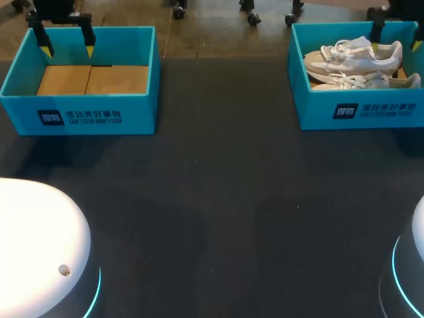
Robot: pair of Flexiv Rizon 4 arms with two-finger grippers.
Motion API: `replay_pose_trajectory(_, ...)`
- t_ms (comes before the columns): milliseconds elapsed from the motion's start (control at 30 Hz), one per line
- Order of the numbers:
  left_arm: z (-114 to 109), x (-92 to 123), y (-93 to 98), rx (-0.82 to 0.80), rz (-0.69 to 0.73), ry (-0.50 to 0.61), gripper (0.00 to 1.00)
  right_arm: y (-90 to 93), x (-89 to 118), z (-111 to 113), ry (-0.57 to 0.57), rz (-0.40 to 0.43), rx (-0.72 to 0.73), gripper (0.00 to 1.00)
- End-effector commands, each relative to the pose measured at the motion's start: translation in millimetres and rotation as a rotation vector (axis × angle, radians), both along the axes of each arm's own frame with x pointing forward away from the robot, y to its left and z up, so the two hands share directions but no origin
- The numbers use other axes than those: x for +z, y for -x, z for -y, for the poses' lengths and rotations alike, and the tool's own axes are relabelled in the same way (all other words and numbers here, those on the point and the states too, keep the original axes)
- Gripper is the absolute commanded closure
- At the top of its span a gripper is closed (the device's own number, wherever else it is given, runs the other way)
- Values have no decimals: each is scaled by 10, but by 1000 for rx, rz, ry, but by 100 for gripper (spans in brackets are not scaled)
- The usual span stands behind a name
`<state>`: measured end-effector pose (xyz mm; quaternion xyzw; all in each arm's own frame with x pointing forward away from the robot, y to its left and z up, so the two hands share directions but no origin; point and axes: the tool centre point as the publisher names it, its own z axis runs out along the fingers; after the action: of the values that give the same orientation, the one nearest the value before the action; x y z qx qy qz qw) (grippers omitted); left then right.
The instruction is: Take the shoe out of the shoebox, open the shoe tongue, remove and reinsert the insole, then place the shoe into the shoebox
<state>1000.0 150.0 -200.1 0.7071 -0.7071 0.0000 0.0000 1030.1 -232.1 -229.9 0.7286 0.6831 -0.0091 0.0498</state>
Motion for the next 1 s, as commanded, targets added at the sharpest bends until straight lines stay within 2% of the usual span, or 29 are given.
replay_pose_trajectory(33,0,0,0,0,0,0,0,21,-138,133,5,19,-26,0)
replay_pose_trajectory(300,0,0,0,0,0,0,0,64,-352,480,14,52,-87,0)
replay_pose_trajectory(433,0,0,0,0,0,0,0,90,-454,597,2,44,-102,0)
replay_pose_trajectory(1000,0,0,0,0,0,0,0,62,-887,792,7,44,-95,0)
